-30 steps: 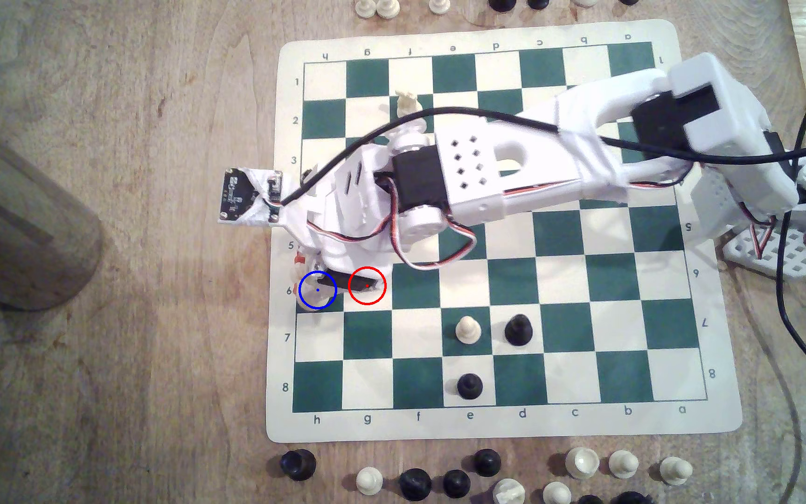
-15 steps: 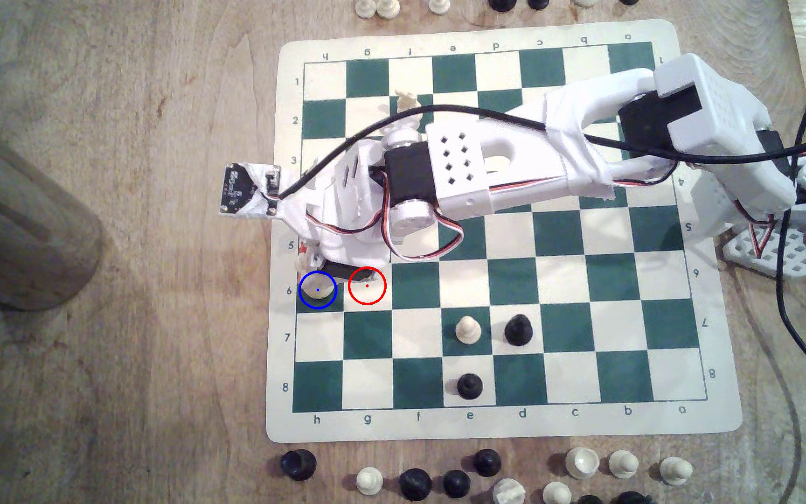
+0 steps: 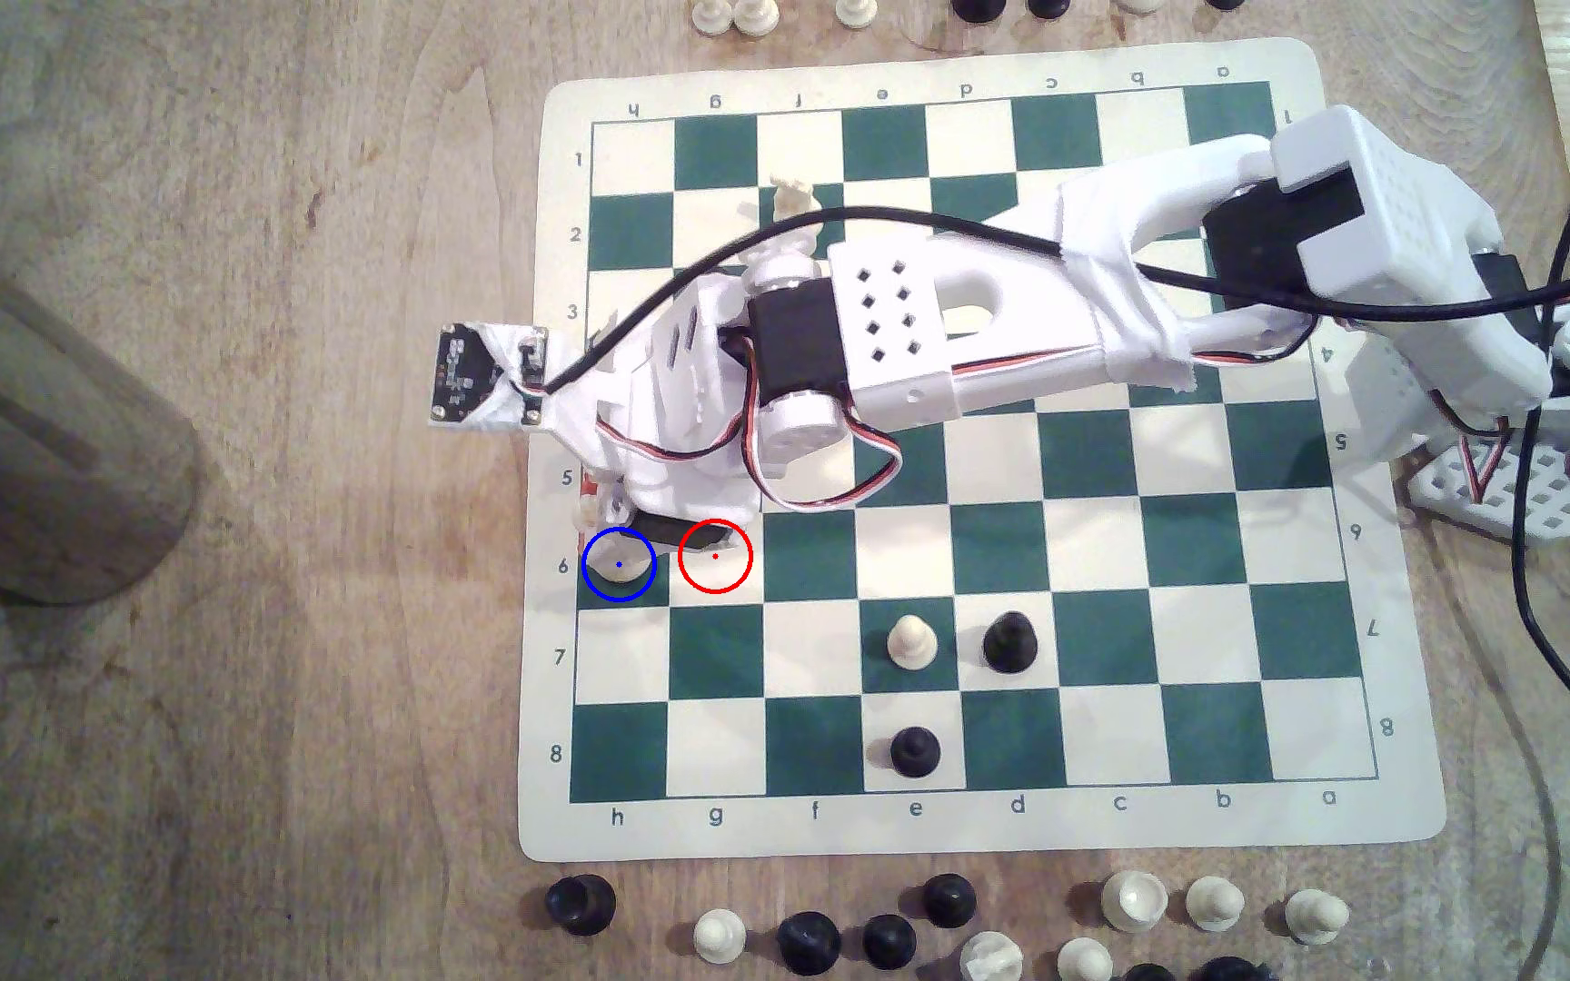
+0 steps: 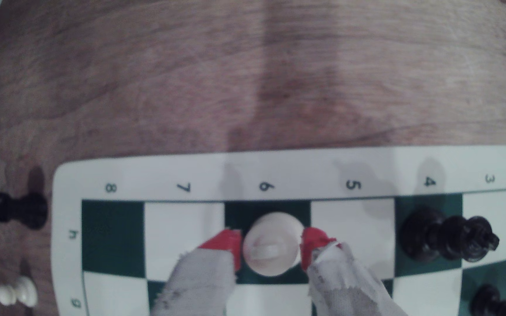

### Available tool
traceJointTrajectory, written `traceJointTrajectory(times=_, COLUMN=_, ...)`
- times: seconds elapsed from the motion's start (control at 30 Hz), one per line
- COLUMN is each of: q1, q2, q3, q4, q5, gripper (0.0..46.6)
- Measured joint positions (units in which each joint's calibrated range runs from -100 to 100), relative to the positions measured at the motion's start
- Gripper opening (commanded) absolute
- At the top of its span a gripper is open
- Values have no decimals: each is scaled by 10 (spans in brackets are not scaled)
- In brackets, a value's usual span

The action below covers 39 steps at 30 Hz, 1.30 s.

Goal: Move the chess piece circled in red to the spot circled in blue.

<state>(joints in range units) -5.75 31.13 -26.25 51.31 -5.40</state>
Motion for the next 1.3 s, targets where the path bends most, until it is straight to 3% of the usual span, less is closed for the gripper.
traceJointTrajectory(times=0.47, q1=0, q2=1, q3=-1, q4=26, q5=7, gripper=270)
traceJointTrajectory(times=0.7, q1=-5, q2=-53, q3=116, q4=26, q5=6, gripper=279)
traceJointTrajectory(times=1.3, q1=-10, q2=-200, q3=245, q4=44, q5=6, gripper=269)
